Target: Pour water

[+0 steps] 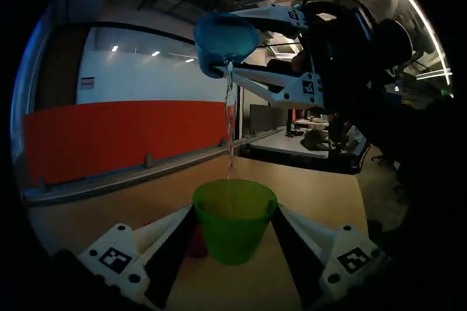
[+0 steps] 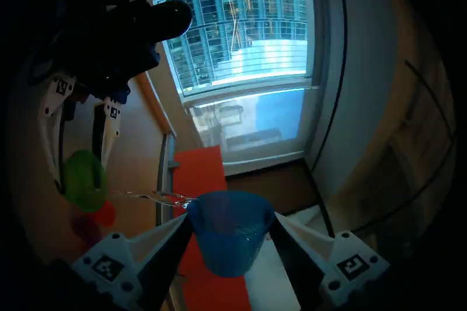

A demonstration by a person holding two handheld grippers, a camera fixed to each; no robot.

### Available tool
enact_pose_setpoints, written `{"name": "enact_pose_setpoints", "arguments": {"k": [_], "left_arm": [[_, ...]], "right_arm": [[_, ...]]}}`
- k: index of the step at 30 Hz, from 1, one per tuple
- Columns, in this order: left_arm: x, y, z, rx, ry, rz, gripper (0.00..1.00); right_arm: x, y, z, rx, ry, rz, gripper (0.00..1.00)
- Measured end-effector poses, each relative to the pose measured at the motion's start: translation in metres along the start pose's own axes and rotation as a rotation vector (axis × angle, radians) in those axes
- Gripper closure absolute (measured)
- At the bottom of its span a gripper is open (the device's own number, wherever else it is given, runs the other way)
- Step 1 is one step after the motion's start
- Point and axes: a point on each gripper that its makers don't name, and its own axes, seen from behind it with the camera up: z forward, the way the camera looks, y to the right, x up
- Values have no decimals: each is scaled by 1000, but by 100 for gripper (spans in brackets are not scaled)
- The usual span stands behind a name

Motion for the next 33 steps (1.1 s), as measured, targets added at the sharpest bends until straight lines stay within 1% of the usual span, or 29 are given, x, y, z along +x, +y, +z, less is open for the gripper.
{"name": "enact_pose_setpoints", "arguments": {"k": [12,33], "left_arm": [[1,0,1,1,3,-4,14],[0,-2,2,4,9,-14,14]], "right_arm": [[3,8,1,-12,6,-47,10],[12,9,5,-11,13,-124,9]]}}
